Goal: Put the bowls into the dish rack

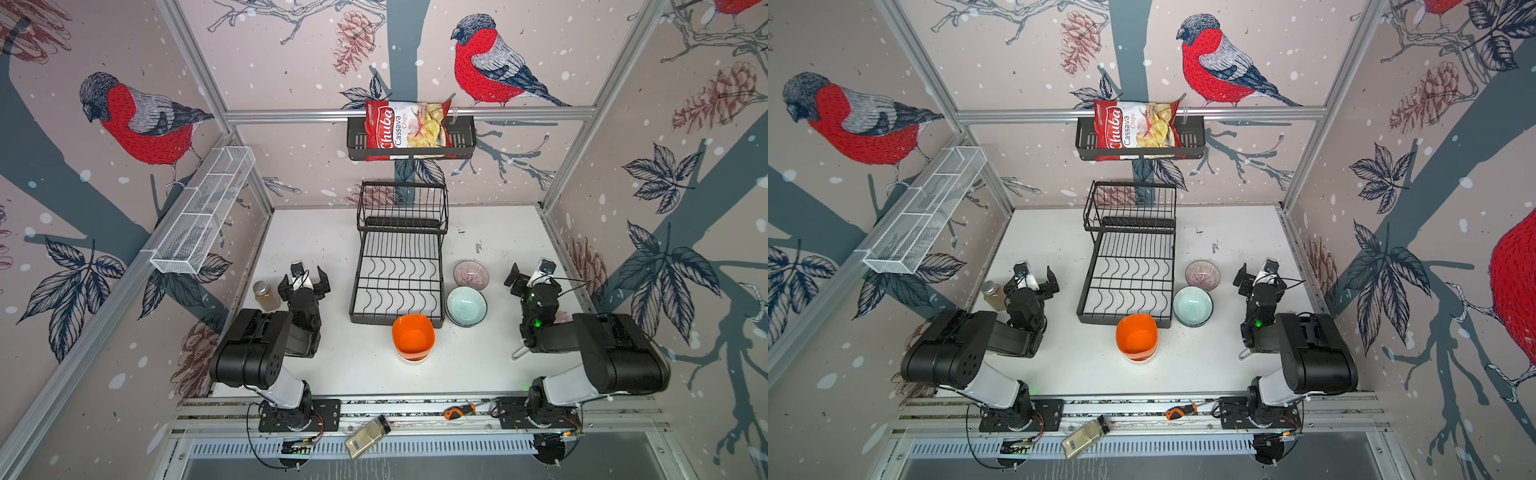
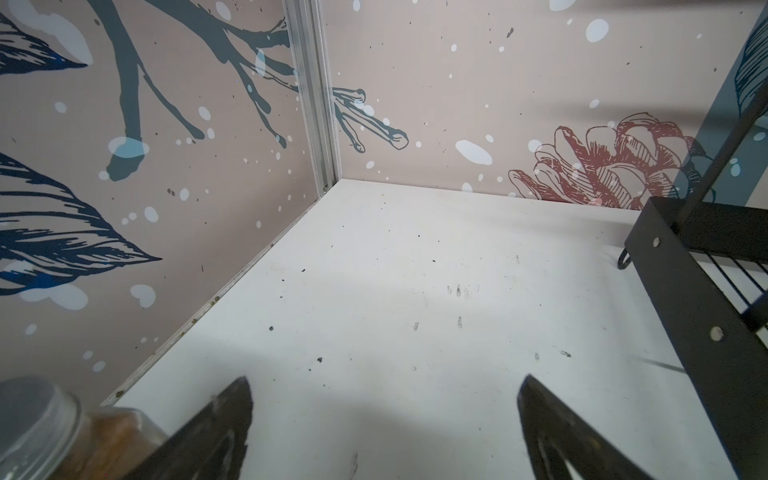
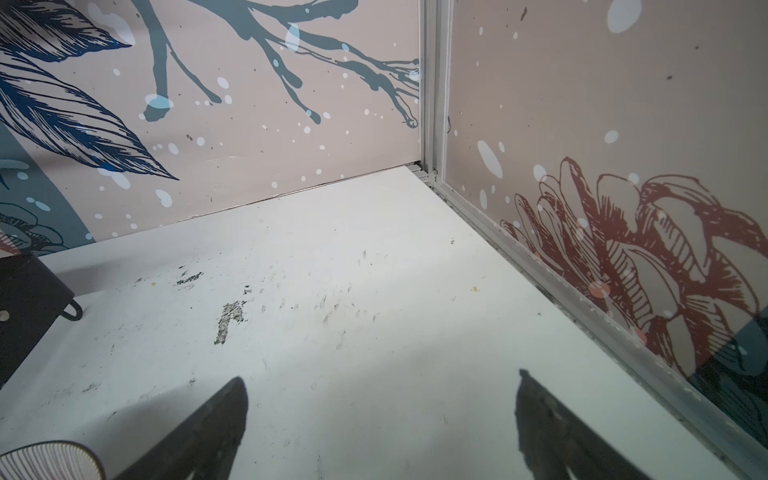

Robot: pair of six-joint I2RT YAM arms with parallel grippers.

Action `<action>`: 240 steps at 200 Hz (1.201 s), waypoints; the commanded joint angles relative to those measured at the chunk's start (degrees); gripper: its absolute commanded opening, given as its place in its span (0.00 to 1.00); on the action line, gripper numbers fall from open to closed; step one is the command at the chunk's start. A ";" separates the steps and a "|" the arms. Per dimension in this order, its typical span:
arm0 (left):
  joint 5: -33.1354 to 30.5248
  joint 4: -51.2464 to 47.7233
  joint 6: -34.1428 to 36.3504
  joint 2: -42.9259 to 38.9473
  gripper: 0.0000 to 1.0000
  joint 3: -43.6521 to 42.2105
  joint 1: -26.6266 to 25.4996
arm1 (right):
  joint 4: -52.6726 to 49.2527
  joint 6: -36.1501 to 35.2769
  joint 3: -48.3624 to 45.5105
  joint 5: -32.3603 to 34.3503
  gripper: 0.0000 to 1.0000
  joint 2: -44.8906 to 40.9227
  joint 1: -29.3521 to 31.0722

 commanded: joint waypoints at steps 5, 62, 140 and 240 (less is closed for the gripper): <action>0.03 2.97 0.31 0.00 0.98 0.32 0.12 | 2.04 -0.05 0.22 0.69 0.99 0.00 -0.01; 0.01 3.01 0.29 0.02 0.98 0.34 0.12 | 2.08 -0.05 0.21 0.69 0.99 0.03 0.01; 1.26 3.37 1.01 -0.13 0.98 0.06 0.05 | 1.69 -0.31 0.39 1.26 1.00 -0.46 0.23; -3.32 -12.95 3.03 -11.17 0.97 4.87 -3.05 | -33.50 6.78 10.92 4.94 1.00 -15.89 1.56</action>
